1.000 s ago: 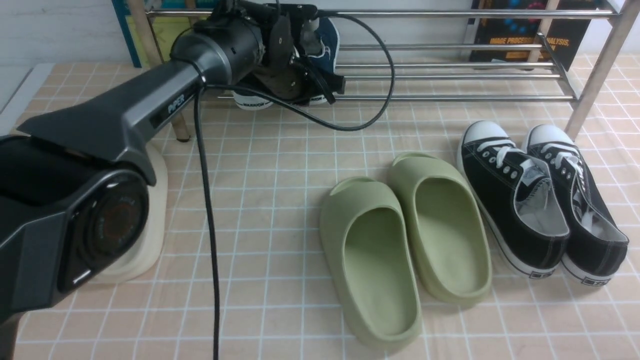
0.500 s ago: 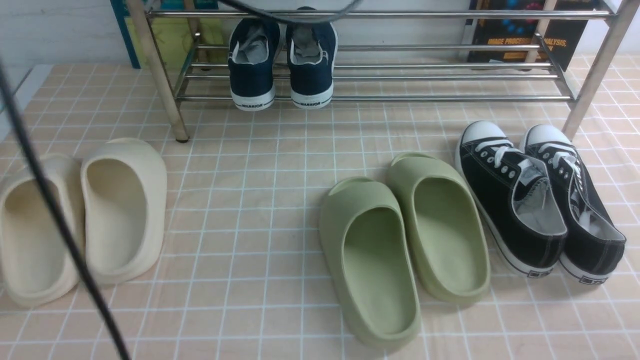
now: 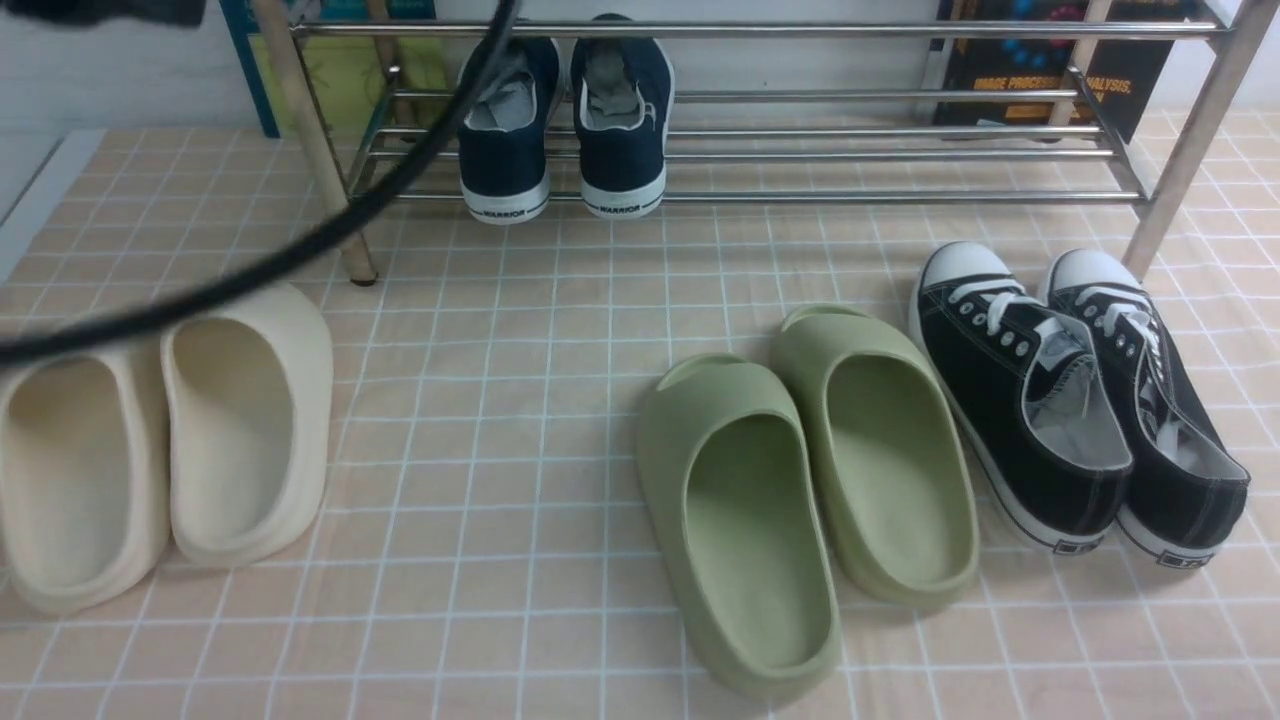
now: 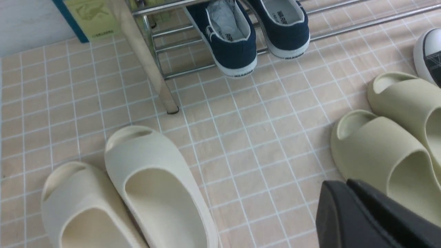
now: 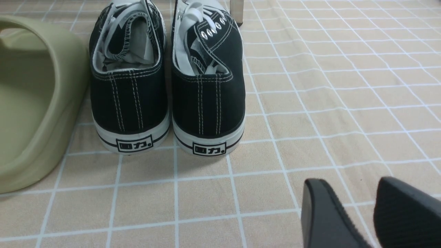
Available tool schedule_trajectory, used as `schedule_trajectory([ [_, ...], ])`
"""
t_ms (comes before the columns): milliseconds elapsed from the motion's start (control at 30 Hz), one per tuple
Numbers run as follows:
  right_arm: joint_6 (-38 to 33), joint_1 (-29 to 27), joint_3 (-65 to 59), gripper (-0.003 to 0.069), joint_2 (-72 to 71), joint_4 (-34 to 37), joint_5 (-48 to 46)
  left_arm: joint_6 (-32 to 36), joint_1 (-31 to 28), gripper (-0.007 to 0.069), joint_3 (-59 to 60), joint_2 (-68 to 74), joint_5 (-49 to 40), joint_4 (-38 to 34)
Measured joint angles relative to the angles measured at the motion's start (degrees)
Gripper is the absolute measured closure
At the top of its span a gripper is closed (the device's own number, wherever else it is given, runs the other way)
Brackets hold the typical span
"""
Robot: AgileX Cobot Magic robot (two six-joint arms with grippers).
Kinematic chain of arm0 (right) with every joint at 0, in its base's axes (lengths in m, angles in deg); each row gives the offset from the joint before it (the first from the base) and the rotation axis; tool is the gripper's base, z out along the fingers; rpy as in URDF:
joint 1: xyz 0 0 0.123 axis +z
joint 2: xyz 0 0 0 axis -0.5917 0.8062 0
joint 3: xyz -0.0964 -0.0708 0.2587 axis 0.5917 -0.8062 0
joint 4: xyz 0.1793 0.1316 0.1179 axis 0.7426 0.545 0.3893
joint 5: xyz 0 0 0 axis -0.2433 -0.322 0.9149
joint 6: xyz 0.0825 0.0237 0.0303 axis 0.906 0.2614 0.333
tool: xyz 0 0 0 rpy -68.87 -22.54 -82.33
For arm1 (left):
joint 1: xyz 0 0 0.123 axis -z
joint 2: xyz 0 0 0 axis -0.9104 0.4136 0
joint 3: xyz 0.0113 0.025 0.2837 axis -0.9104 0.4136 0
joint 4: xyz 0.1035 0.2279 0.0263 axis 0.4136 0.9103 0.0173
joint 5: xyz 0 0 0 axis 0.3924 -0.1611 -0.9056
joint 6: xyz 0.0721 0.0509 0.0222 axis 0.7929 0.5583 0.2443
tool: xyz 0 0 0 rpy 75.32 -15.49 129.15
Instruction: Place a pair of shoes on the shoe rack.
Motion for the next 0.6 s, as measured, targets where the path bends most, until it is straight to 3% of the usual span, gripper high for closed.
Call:
schedule_trajectory([
  [267, 0.00, 0.00, 0.00, 0.0419, 0.00, 0.06, 0.00, -7.53, 0.00, 0.0573, 23.73, -22.47, 8.44, 4.09],
  [600, 0.00, 0.00, 0.00, 0.0419, 0.00, 0.06, 0.00, -13.46, 0.00, 0.0566, 38.39, -41.67, 5.06, 8.38],
])
